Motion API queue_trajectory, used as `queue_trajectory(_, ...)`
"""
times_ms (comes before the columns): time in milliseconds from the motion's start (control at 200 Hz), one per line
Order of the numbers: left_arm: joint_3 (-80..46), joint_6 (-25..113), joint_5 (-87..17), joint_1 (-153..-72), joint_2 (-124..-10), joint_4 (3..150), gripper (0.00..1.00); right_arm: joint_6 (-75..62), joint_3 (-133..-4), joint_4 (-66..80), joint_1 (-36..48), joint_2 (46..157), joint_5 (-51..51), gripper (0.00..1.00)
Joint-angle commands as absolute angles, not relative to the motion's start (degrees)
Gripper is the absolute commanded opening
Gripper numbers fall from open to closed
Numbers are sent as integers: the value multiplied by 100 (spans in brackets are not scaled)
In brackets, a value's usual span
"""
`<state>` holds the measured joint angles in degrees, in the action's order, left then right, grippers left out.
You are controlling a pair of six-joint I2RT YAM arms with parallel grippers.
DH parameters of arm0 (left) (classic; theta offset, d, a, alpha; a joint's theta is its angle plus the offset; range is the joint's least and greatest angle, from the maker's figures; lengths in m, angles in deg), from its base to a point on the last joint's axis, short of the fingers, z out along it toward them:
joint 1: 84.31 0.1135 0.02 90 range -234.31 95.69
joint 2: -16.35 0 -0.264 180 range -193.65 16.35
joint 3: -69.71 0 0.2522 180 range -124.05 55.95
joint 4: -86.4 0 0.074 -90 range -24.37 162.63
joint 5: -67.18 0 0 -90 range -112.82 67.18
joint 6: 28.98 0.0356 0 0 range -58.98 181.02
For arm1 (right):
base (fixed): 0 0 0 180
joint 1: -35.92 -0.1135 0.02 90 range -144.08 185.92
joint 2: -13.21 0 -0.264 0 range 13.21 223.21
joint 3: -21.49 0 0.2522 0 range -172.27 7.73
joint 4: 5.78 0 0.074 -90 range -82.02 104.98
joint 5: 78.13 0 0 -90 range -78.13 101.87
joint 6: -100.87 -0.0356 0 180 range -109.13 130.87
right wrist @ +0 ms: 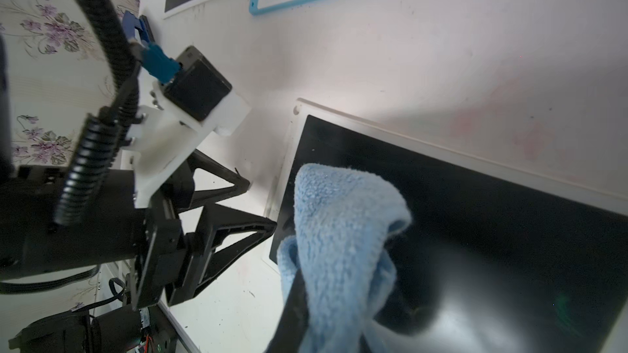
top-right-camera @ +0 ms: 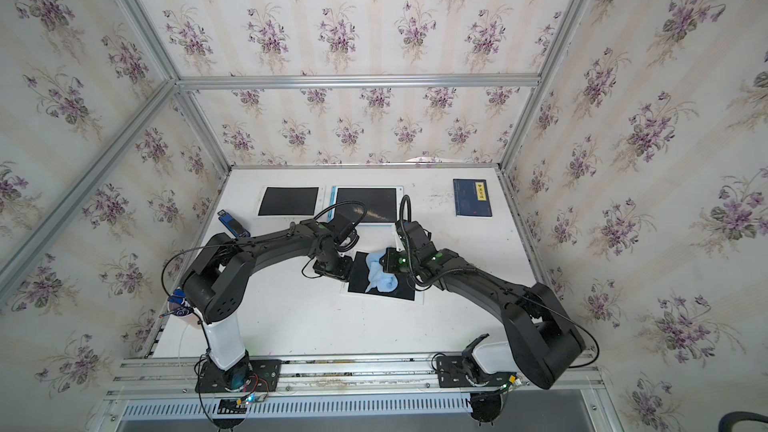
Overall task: Wipe the drawing tablet
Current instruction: Wipe the dirt from the drawing tablet.
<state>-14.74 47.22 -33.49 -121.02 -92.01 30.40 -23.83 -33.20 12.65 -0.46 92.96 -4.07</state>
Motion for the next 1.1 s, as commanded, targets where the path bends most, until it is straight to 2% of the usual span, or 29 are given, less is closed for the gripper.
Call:
queue_trajectory(0,-1528,4863,-2941,-12151,-9325,2843,67,-2533,-3157,680,-64,9540,-560,0)
queue_trajectory(145,-1567,4866,-2856,-12210,-9521,2823,66,-2570,-3047,492,-56,9906,-586,0)
queue_trajectory(285,-1546,4903,-2643,-12236,-9613,2711,63,-2421,-3115,1158,-23,10005,124,0)
queue_trajectory(615,-1434,4915,-2541,-12237,-9642,2728,62,-2209,-3399,3080,266,10104,2370,0)
queue_trajectory(839,-1350,4894,-2528,-12237,-9556,2774,62,-3567,-4049,4826,372,9803,4915,0)
queue_trajectory(909,-1331,4876,-2536,-12236,-9528,2791,62,-3387,-4128,4595,347,9384,4683,0)
queue_trajectory(1094,-1322,4855,-2528,-12237,-9496,2808,63,-2420,-3685,2670,15,8195,2626,0)
